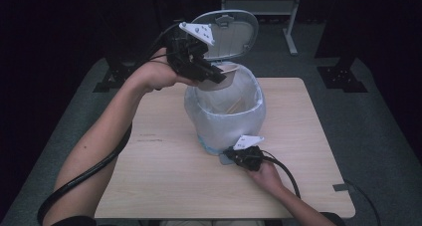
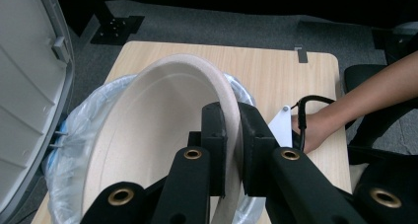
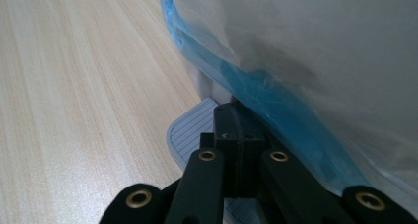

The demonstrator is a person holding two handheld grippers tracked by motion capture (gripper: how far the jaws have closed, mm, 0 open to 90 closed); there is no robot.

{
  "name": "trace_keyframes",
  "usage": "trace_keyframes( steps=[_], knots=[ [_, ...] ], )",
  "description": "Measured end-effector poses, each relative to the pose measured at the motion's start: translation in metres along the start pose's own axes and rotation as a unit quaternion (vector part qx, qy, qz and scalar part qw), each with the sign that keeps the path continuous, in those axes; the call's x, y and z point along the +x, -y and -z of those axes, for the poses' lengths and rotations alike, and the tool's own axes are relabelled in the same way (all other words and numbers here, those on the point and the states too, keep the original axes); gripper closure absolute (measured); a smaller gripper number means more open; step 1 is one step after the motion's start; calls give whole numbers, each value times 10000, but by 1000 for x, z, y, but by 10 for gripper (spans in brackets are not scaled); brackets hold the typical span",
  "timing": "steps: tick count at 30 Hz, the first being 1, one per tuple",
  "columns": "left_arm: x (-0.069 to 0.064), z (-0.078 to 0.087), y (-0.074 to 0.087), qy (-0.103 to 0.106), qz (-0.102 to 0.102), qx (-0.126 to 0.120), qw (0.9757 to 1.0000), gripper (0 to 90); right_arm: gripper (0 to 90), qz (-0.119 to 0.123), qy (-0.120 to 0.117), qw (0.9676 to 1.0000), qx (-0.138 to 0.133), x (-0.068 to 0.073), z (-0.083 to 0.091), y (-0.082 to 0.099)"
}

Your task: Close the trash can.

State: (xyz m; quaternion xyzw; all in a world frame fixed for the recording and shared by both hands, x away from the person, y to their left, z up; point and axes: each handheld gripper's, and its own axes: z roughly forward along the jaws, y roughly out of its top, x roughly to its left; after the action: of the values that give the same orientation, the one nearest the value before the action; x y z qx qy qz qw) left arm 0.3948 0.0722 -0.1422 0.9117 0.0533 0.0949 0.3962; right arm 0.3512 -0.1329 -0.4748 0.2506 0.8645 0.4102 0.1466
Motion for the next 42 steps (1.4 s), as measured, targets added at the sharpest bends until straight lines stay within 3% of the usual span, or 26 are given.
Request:
trace_keyframes(
  steps=[42],
  knots=[
    [30, -49, -2, 83, 207, 82, 9997, 814, 899, 103, 41, 9999, 31, 1, 0, -1]
  ],
)
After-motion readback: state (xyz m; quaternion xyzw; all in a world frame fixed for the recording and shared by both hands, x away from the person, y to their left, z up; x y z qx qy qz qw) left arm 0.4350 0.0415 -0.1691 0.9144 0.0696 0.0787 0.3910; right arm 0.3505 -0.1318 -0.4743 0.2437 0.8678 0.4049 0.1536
